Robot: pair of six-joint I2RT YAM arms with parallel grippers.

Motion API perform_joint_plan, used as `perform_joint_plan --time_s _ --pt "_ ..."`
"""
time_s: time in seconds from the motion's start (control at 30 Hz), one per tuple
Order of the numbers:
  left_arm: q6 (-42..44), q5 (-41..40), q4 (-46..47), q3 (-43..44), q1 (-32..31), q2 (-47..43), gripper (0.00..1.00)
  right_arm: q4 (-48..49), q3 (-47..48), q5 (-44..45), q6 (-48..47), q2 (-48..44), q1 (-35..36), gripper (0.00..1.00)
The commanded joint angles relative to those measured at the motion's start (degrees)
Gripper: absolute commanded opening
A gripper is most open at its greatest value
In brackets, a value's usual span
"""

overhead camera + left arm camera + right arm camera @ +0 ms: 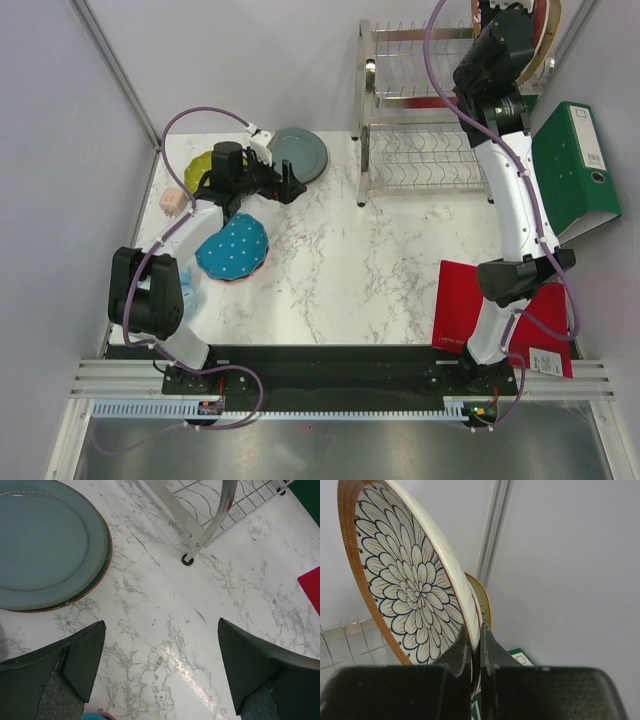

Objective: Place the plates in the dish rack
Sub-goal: Insert the plate into the dish rack.

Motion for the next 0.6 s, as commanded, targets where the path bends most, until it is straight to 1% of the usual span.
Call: perform_joint_plan --time_s 0.0,0.07,0.27,0.57 --pt "-1.83 -0.56 4.3 0.15 -0.65 0.57 1.0 -0.33 2.13 -2.91 3.52 -6.29 -1.13 0.0" --pt "-1.39 -0.73 4.57 0.24 -0.74 0.39 1.0 -3.22 2.3 -2.82 4.31 -6.39 -2.01 0.0" --pt "-1.03 -1.17 5.62 -0.38 -0.83 0.91 1.0 -7.01 2.74 -3.7 5.63 -5.77 -5.09 0.0" --pt "-0.33 -1.7 5.89 -0.56 -0.83 2.32 1.0 -9.48 0.01 -4.32 8.71 -5.07 -5.62 0.0"
